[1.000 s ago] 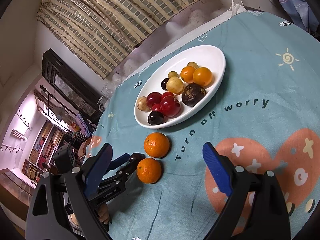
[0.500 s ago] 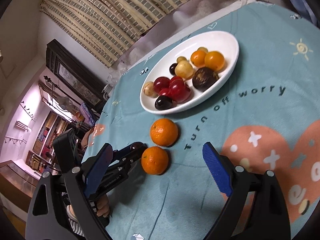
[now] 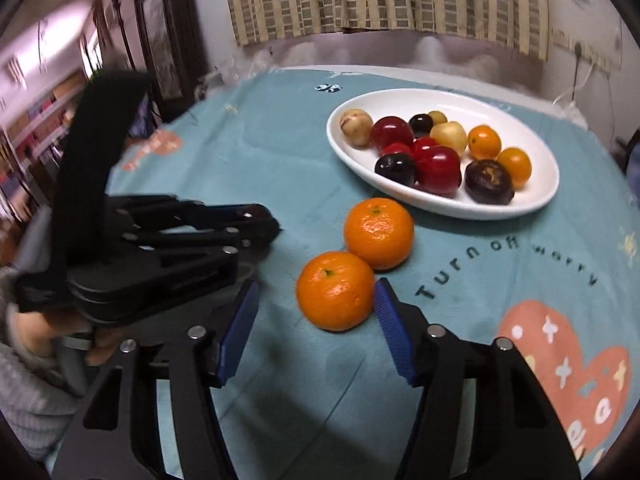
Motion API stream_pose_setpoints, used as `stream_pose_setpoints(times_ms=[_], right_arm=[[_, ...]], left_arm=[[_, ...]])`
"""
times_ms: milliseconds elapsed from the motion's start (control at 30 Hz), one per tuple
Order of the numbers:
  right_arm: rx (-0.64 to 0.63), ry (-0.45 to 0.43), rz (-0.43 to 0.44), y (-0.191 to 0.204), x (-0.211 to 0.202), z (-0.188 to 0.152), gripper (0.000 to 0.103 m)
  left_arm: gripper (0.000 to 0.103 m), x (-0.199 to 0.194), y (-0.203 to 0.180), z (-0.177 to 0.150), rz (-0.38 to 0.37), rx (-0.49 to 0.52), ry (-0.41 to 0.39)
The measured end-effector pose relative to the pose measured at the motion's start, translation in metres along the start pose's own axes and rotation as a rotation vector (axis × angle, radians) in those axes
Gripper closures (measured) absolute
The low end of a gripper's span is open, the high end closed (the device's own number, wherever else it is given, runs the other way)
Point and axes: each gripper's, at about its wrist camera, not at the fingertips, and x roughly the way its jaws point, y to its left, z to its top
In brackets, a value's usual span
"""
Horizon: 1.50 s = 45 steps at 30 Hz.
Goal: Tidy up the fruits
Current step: 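Grasp another dark cherry with the left tool while the right tool grasps a tangerine, then release the dark cherry and tangerine onto the white plate with both tools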
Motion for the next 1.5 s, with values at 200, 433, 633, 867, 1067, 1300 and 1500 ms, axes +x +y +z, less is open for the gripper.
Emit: stream_pose_setpoints(times_ms=[200, 433, 633, 867, 1067, 1300, 1500], right_arm=[[0.098, 0.011, 0.064, -0.022, 0.003, -0.001, 0.06], [0.159, -0.026, 0.122, -0.033, -0.018, -0.004, 0.06], [0.208, -0.157, 0.118, -0.05, -0.06, 0.01, 0.06], [0.229, -0.293, 0.035, -0.099, -0.111, 0.06, 0.06], [0.312, -0.224, 0.036, -0.146, -0.058, 0.093, 0.06], [0.312, -0.125, 0.056, -0.149, 0.015, 0.104, 0.059], [0.385, -0.164, 0.032, -0.152, -0.003, 0.105, 0.04]], left_arm=[[0.075, 0.001, -0.002, -0.001, 0.002, 0.012, 0.004], [0.075, -0.005, -0.019, -0.011, -0.038, 0.054, 0.004], [0.075, -0.026, -0.012, -0.005, -0.055, -0.003, -0.073], [0.075, -0.052, -0.015, 0.071, -0.061, 0.005, -0.171], [0.075, -0.011, -0.028, 0.136, -0.038, 0.021, -0.167], [0.069, 0.066, -0.016, 0.159, -0.022, -0.029, -0.071], [0.032, 0.052, -0.006, 0.154, -0.014, -0.054, -0.127]])
